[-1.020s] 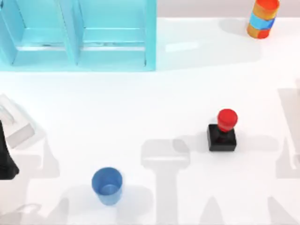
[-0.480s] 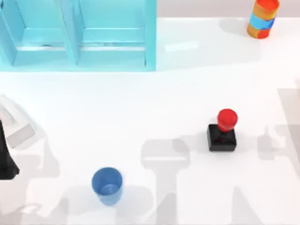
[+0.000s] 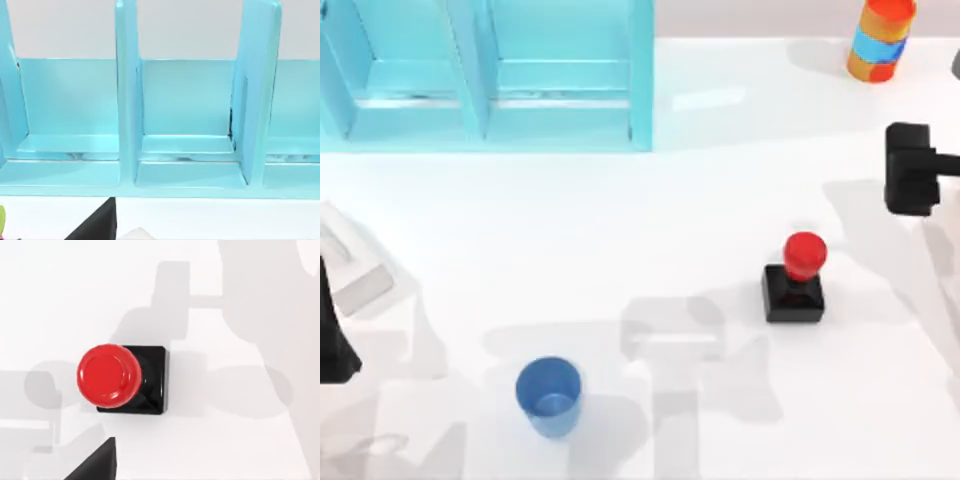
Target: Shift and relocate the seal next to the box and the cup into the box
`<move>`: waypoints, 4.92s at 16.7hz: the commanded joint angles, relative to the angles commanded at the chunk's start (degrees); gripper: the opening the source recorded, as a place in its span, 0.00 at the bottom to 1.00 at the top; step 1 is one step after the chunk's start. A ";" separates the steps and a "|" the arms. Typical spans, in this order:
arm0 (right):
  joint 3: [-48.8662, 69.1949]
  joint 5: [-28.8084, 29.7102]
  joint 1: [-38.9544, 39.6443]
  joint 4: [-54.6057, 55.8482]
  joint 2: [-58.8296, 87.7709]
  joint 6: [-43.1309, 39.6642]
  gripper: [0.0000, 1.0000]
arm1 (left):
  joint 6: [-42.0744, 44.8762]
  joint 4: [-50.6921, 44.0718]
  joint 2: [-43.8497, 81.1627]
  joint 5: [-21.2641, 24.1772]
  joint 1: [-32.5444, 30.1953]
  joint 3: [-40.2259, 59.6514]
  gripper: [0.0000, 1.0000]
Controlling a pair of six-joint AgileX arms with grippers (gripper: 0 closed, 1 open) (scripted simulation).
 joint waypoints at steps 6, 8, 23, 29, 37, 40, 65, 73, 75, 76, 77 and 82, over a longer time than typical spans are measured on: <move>23.74 0.32 6.17 -17.21 27.86 6.65 1.00 | 0.00 0.00 0.00 0.00 0.00 0.00 1.00; 29.42 0.28 7.65 -21.03 33.85 8.17 1.00 | 0.00 0.00 0.00 0.00 0.00 0.00 1.00; 28.22 0.08 9.44 -15.49 41.74 9.73 1.00 | 0.00 0.00 0.00 0.00 0.00 0.00 1.00; 22.32 0.09 9.62 -8.46 43.34 9.93 1.00 | 0.00 0.00 0.00 0.00 0.00 0.00 1.00; 22.32 0.09 9.62 -8.46 43.34 9.93 0.55 | 0.00 0.00 0.00 0.00 0.00 0.00 1.00; 22.32 0.09 9.62 -8.46 43.34 9.93 0.32 | 0.00 0.00 0.00 0.00 0.00 0.00 1.00; 28.56 0.02 -4.77 -26.44 31.56 -4.44 0.00 | 0.00 0.00 0.00 0.00 0.00 0.00 1.00; 25.05 -0.05 -6.59 -29.47 25.32 -6.34 0.00 | 0.00 0.00 0.00 0.00 0.00 0.00 1.00; 24.60 -0.06 -6.83 -29.79 24.48 -6.72 0.00 | 0.00 0.00 0.00 0.00 0.00 0.00 1.00; 24.60 -0.06 -6.83 -29.79 24.48 -6.72 0.00 | 0.00 0.00 0.00 0.00 0.00 0.00 1.00; 24.60 -0.06 -6.83 -29.79 24.48 -6.72 0.00 | 0.00 0.00 0.00 0.00 0.00 0.00 1.00; 20.91 -0.06 -6.51 -25.57 24.86 -6.62 0.00 | 0.00 0.00 0.00 0.00 0.00 0.00 1.00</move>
